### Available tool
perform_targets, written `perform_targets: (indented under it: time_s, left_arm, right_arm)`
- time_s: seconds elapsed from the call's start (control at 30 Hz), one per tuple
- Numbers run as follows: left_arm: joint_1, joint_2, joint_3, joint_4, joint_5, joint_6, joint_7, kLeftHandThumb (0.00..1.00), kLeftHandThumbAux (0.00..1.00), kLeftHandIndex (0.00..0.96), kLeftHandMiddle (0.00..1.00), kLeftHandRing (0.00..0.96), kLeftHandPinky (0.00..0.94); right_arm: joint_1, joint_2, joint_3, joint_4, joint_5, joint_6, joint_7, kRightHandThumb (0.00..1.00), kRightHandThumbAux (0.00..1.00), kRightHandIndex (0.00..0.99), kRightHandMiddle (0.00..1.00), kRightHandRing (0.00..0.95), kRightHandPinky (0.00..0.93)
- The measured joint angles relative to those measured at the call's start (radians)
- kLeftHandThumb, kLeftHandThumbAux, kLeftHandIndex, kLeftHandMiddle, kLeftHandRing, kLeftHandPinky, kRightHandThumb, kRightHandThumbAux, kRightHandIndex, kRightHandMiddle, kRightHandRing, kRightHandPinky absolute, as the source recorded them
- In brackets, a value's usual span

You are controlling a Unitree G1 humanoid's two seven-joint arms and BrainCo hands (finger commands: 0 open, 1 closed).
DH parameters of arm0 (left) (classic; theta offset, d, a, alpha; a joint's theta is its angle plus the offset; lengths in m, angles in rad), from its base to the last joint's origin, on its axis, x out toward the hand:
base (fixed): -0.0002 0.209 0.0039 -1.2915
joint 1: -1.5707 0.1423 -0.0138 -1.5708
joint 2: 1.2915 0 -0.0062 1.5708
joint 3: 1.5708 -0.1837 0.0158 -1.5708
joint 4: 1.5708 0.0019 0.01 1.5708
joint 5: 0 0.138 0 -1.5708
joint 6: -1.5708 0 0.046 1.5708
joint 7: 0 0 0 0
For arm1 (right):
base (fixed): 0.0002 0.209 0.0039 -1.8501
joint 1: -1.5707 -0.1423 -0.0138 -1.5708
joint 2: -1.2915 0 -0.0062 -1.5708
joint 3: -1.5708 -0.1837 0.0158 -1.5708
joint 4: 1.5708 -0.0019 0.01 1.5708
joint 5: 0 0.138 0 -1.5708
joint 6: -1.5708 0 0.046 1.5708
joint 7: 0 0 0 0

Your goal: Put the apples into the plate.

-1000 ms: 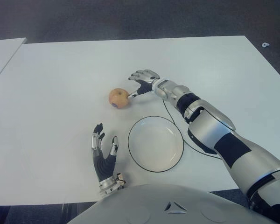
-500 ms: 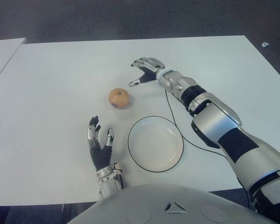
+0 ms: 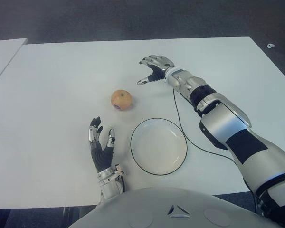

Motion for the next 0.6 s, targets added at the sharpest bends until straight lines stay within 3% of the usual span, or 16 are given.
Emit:
perform_targets:
  time_s: [0.33,0.6]
  left_arm:
    - [-0.006,0.007,-0.002,0.003,-0.001,0.003,0.04,0.409,0.484,0.108,0.145,0.125,0.142]
    - [-0.022,0.032,-0.029,-0.007,0.057,0.063,0.15,0.363,0.439,0.101,0.125,0.1,0.132]
  right_arm:
    - [0.0,-0.027,-0.003,0.0,0.0,0.007,0.0,0.171,0.269,0.0,0.0,0.0,0.0]
    - [0.012,-0.06,0.001,0.001,-0.003,0.008,-0.007,0.165,0.277,0.0,0.0,0.0,0.0]
